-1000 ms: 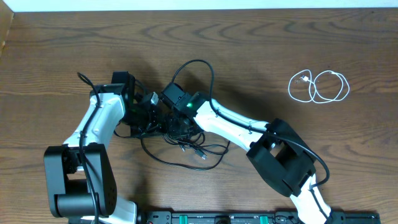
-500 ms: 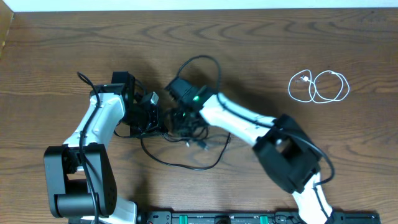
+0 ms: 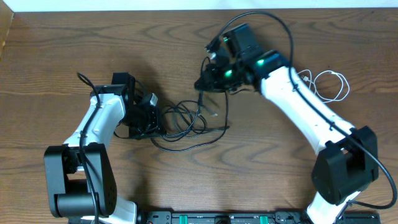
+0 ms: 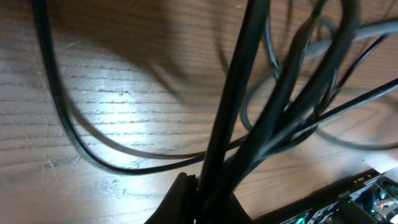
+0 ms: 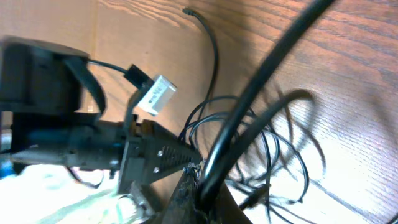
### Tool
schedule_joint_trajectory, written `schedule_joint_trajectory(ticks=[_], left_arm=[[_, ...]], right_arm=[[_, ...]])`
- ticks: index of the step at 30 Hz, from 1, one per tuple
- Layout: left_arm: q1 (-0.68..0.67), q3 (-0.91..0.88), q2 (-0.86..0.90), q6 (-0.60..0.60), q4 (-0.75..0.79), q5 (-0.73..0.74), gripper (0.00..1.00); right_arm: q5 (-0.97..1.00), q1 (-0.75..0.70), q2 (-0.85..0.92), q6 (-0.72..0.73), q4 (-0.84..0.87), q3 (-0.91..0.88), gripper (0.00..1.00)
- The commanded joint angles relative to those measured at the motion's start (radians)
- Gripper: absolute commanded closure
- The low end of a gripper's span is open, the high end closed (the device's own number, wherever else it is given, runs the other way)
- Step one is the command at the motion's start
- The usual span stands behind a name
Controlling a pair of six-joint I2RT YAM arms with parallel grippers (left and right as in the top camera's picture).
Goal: Untangle cables
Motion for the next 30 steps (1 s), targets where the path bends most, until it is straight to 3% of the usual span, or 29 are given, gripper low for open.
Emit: schedule_joint_trajectory(ticks=[1,9,20,30], left_arm=[[0.002,-0.010,0.008,0.002,-0.008,-0.029,0.92],[0.002,-0.011,0.008,0.000,0.002,-0.030,0.92],[0.002,-0.011,0.008,-0.018,0.013,-0.030,0.92],[0.002,-0.011,0.008,-0.024,0.013,0.003,0.92]], right_arm=[[-0.101,-0.074,-0.018,-0.074,-0.045,0.006,0.99],[0.058,-0.119,-0.018,-0.231,-0.249,0.004,0.99],[0.655,-0.121,-0.015,-0.248,-0.410,0.003,0.99],[0.734,-0.121,-0.011,-0.237,-0.432,-0.064,0.99]])
